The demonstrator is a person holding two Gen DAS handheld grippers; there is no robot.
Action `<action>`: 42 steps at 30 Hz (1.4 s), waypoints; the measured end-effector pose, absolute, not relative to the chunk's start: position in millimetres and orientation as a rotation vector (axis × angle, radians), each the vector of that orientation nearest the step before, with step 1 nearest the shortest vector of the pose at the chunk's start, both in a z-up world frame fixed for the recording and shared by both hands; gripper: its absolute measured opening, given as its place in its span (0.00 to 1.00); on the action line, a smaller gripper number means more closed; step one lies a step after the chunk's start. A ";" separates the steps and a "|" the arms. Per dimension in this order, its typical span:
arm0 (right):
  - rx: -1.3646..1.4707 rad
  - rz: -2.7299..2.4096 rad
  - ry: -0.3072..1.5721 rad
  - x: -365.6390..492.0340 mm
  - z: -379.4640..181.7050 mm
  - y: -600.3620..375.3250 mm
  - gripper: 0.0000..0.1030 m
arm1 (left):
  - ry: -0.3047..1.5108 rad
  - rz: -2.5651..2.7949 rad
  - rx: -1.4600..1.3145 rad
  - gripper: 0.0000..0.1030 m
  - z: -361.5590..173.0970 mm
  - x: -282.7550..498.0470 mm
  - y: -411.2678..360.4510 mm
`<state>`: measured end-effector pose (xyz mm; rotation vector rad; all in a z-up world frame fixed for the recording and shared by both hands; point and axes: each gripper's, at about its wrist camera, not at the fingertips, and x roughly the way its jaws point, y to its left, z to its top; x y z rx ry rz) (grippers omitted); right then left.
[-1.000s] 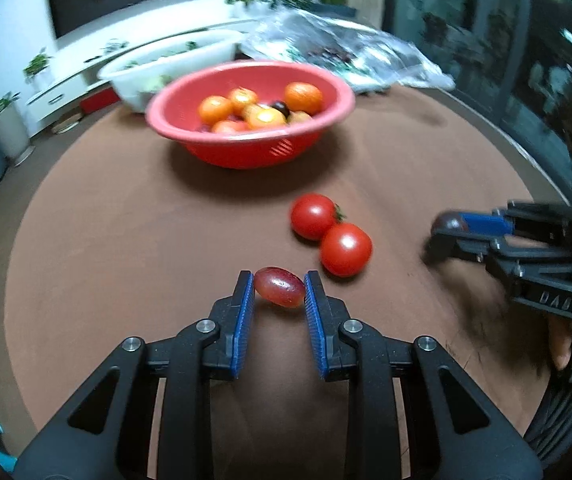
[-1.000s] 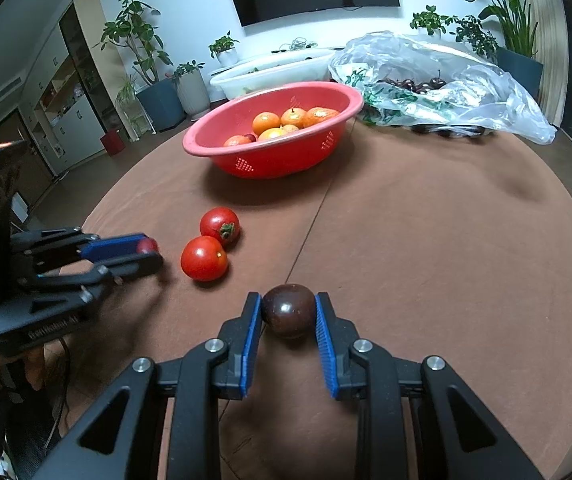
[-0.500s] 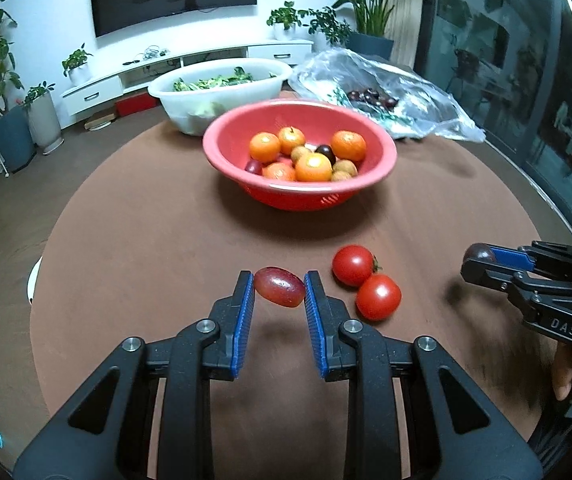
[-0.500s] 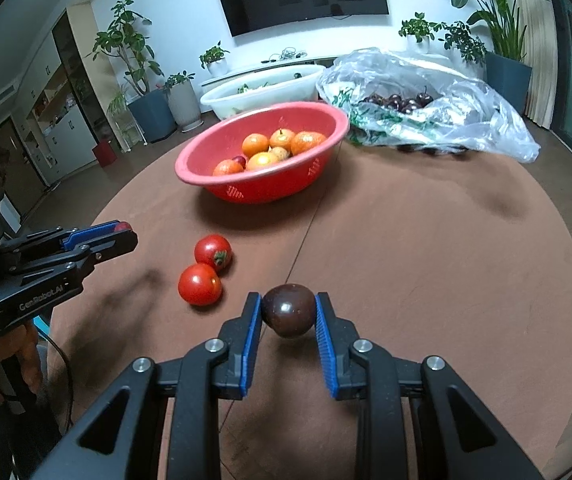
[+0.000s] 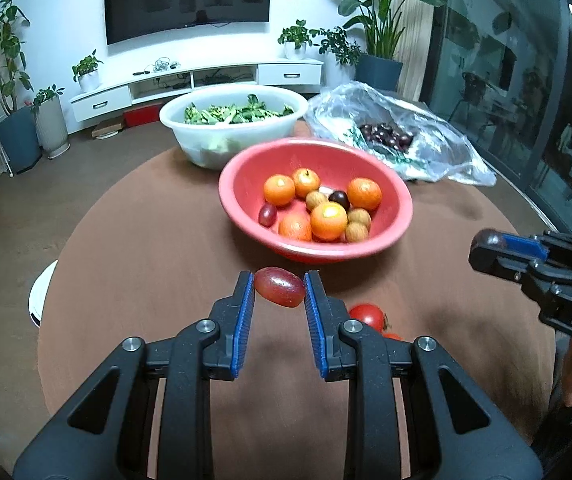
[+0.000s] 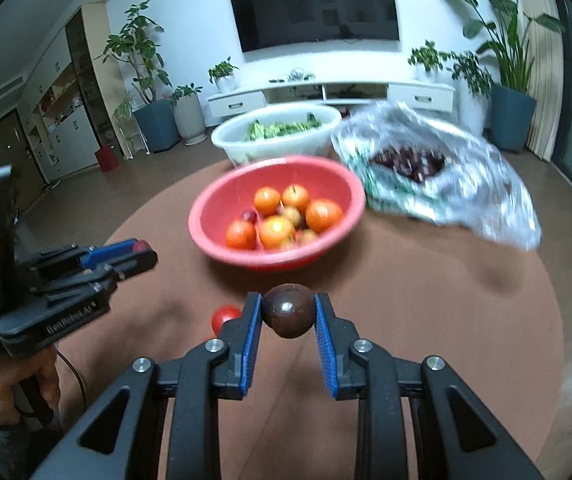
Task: Organize fruits
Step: 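Carry the plum and grape over the red bowl and open both tools, then move both open tools back to the red tomatoes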
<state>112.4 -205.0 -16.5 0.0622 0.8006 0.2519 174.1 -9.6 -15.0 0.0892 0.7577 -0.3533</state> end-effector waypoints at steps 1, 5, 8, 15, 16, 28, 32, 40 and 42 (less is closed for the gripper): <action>0.055 0.255 0.792 116.2 -12.3 -202.4 0.28 | 0.755 -0.352 0.089 0.23 -13.7 177.0 -9.9; 0.020 0.268 0.759 134.8 2.9 -189.2 0.28 | 0.746 -0.348 0.090 0.23 -10.1 190.1 -10.7; 0.001 0.275 0.754 151.8 6.6 -182.6 0.28 | 0.742 -0.348 0.090 0.23 -8.9 202.2 -11.9; -0.025 0.271 0.792 184.6 -9.1 -178.6 0.28 | 0.739 -0.361 0.105 0.23 -10.7 231.9 -18.8; -0.023 0.270 0.800 188.5 -12.4 -178.6 0.28 | 0.739 -0.363 0.107 0.23 -11.8 235.7 -20.1; -0.064 0.262 0.879 233.8 -40.6 -169.2 0.28 | 0.809 -0.405 0.165 0.23 -41.2 288.9 -49.3; -0.079 0.255 0.902 242.0 -50.0 -167.8 0.28 | 0.820 -0.412 0.177 0.23 -50.3 296.9 -56.2; -0.126 0.249 0.900 244.1 -56.7 -162.2 0.28 | 0.820 -0.386 0.186 0.24 -57.3 305.4 -59.0; -0.124 0.248 0.900 243.8 -56.3 -162.9 0.29 | 0.820 -0.383 0.186 0.26 -57.4 305.8 -58.8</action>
